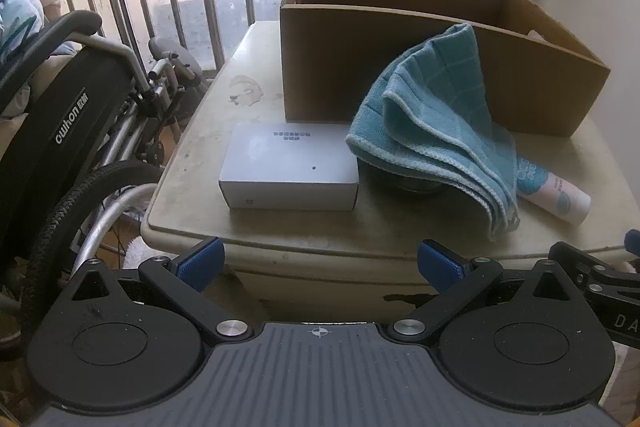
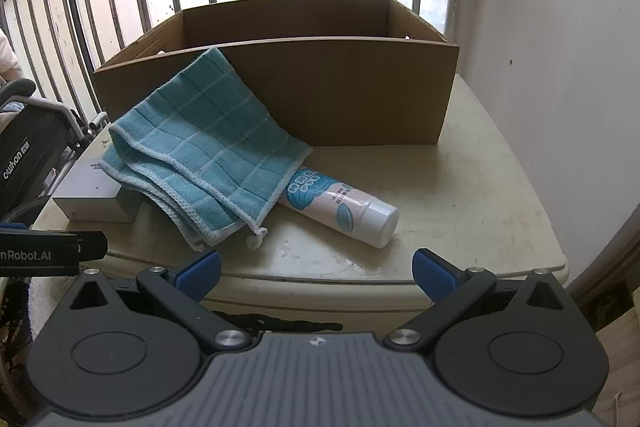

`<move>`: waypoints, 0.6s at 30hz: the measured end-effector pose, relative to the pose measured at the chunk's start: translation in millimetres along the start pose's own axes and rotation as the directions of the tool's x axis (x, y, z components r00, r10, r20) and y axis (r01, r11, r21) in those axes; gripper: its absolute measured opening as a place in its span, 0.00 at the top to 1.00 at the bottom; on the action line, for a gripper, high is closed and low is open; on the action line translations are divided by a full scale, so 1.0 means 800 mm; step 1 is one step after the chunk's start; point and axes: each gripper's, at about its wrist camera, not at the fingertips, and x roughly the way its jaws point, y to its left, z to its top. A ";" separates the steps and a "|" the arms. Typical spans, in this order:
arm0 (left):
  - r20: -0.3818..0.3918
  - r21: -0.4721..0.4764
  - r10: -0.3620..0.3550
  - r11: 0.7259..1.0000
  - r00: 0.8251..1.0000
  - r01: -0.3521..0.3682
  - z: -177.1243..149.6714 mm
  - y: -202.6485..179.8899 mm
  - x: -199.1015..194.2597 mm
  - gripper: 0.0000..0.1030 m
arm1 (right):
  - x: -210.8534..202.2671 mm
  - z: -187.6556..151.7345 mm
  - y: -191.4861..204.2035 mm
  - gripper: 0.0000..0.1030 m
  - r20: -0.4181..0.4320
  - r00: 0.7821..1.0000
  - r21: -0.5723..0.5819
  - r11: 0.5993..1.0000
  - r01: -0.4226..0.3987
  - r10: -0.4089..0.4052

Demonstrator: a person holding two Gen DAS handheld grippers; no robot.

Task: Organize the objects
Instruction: 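Move both tools toward the teal towel on the table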

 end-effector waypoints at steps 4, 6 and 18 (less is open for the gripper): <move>-0.001 0.000 0.000 1.000 1.000 0.000 0.000 0.000 0.000 0.00 | 0.000 -0.001 0.000 0.00 -0.003 1.000 0.002 1.000 0.000 0.000; -0.002 0.002 0.000 1.000 1.000 0.000 -0.001 0.000 -0.001 0.00 | -0.001 0.000 0.001 0.00 -0.003 1.000 0.002 1.000 0.000 0.000; -0.004 0.008 -0.005 1.000 1.000 0.005 -0.001 -0.004 -0.002 0.00 | -0.002 -0.003 -0.001 0.00 0.001 1.000 0.004 1.000 0.001 -0.001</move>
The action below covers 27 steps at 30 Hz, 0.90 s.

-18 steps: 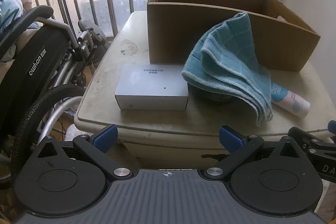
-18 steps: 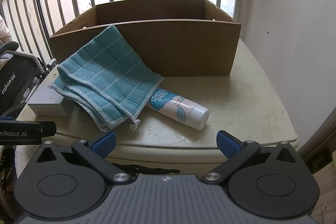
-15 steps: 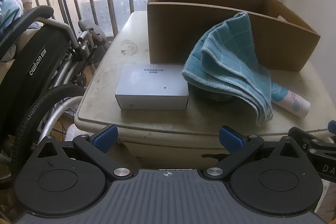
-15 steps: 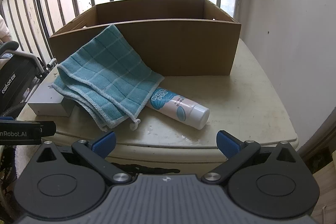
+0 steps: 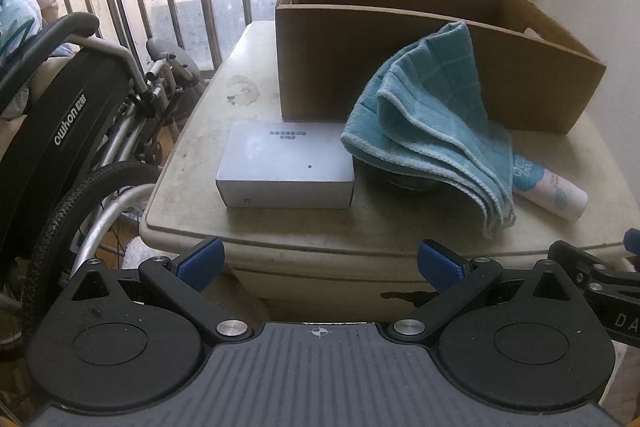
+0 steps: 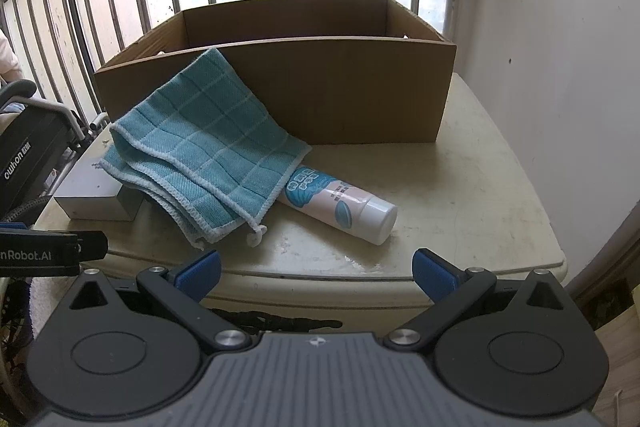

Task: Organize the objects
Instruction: 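Move both tools toward the teal towel on the table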

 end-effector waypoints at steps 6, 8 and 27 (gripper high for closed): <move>-0.003 0.004 -0.003 1.000 1.000 0.003 0.000 -0.002 0.000 0.00 | -0.001 0.000 -0.002 0.00 -0.002 1.000 0.005 1.000 -0.002 0.002; -0.004 0.006 -0.004 1.000 1.000 0.004 0.000 -0.003 0.000 0.00 | -0.001 0.000 -0.003 0.00 -0.002 1.000 0.008 1.000 -0.002 0.002; 0.043 0.038 -0.040 0.999 0.998 0.039 0.000 -0.009 -0.015 0.00 | -0.009 0.003 -0.005 0.00 0.022 1.000 0.007 1.000 0.001 -0.001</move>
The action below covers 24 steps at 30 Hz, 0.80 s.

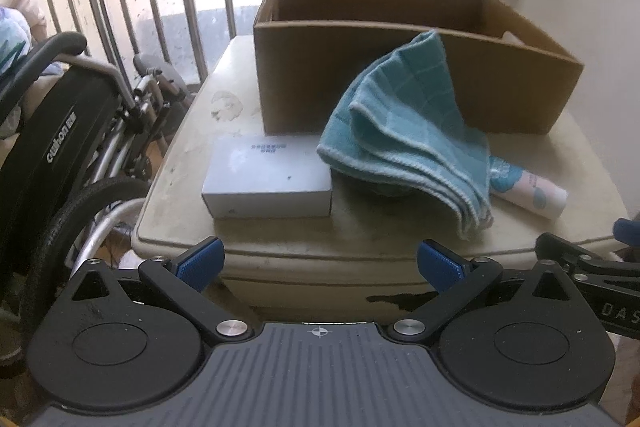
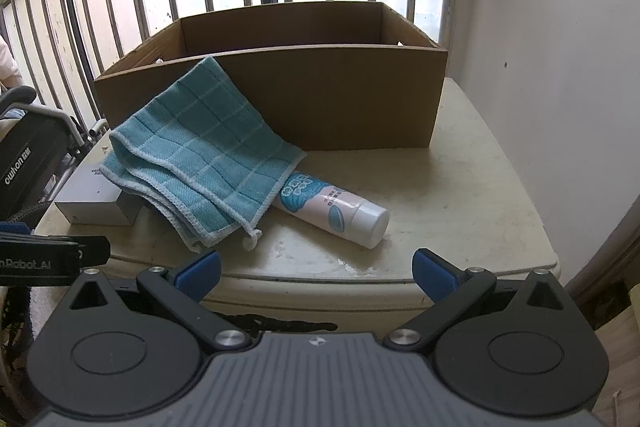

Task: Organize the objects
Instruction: 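Move both tools toward the teal towel on the table, then close the left and right grippers on the teal towel edge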

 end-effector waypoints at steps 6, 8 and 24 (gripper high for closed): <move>0.071 -0.001 -0.090 0.996 0.993 0.090 0.015 0.004 -0.012 0.00 | -0.005 0.006 -0.007 0.00 0.067 0.998 0.011 1.000 -0.007 0.006; 0.098 0.001 -0.108 0.994 0.989 0.108 0.023 0.004 -0.014 0.00 | -0.005 0.011 -0.012 0.00 0.096 0.995 0.020 1.000 -0.022 0.020; 0.183 0.146 -0.201 0.974 0.962 0.175 0.080 -0.014 0.017 0.02 | 0.039 0.076 -0.063 0.00 0.194 0.944 0.022 0.961 -0.276 0.267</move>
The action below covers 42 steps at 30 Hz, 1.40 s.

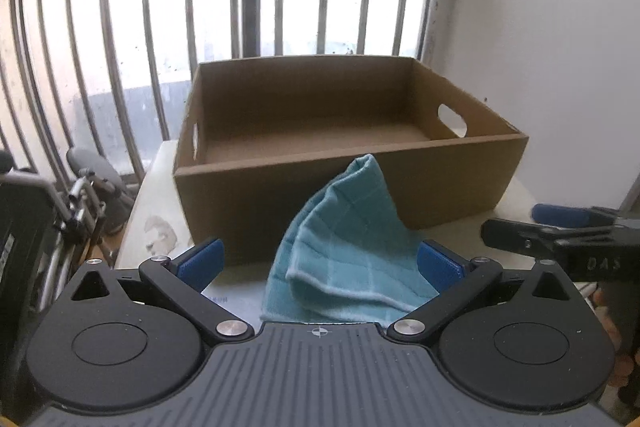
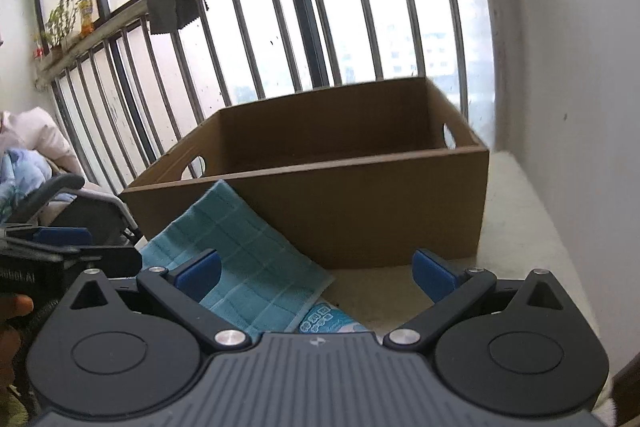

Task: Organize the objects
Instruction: 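Close the left and right grippers on the teal towel edge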

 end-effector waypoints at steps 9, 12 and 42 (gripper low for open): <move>-0.009 0.037 -0.029 0.999 1.000 0.029 0.017 0.007 0.033 0.18 | 0.067 0.001 -0.037 0.13 -0.116 0.982 0.187 0.974 -0.128 0.151; -0.046 0.042 -0.045 0.998 0.998 0.047 0.019 0.008 0.049 0.30 | 0.091 -0.001 -0.044 0.21 -0.166 0.968 0.250 0.958 -0.143 0.187; -0.033 -0.072 -0.071 0.995 0.997 0.069 0.011 0.012 0.067 0.92 | 0.118 0.000 -0.069 0.93 -0.103 0.957 0.385 0.898 -0.213 0.271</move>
